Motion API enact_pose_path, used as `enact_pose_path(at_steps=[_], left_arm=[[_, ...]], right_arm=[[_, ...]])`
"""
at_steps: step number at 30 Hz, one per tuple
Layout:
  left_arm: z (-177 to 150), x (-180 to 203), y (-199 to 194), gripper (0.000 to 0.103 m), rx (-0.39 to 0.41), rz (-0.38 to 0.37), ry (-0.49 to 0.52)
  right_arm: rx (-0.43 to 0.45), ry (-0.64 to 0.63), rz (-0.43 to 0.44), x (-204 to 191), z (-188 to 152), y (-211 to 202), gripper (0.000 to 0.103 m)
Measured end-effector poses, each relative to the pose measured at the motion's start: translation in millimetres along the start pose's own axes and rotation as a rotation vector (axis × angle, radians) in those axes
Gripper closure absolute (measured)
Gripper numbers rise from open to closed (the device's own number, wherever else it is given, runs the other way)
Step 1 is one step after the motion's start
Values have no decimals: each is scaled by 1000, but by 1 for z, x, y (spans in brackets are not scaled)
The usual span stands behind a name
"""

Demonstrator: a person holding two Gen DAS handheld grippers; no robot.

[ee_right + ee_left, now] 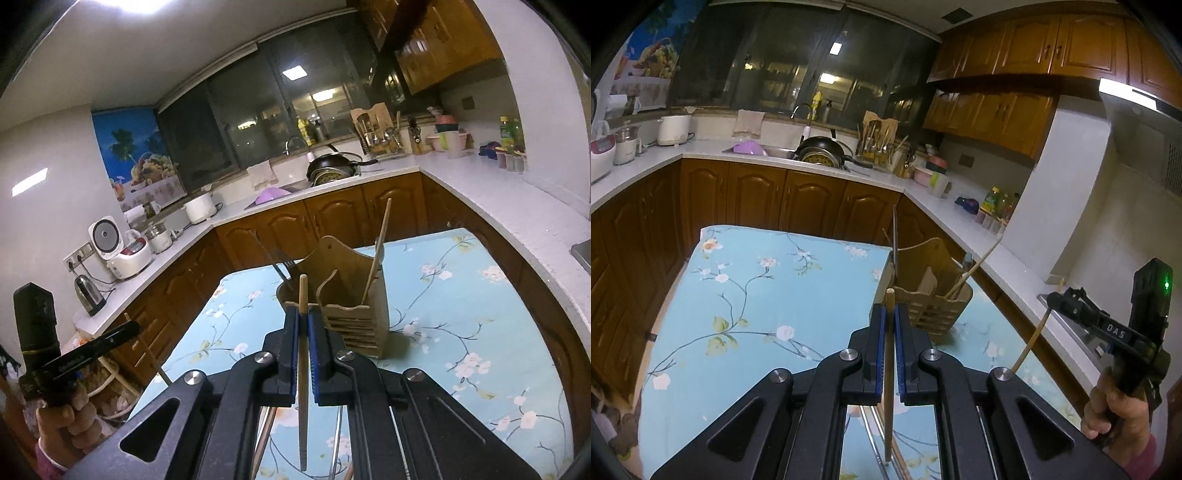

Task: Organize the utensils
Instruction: 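Lift both wooden chopsticks toward the wooden holder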

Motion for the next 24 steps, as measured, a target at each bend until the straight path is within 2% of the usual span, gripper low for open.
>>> enact_pose_path(at_steps=[14, 24], left_arm=[[18, -2, 12, 100, 50, -6, -7], [68, -5, 36, 100, 153, -42, 5]], right_arm=[[57, 9, -22, 14, 23, 6, 98], [185, 19, -58, 24, 80, 11, 98]])
Point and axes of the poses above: each gripper's, at about its wrist camera, not at the fingertips, and y roughly the way its jaws point, x to its right, z to its top, the point moved 8 cm from there along y, roughly the way its jaws point, and after that the axes turned 8 degrees about y, right-handed, at the moved point
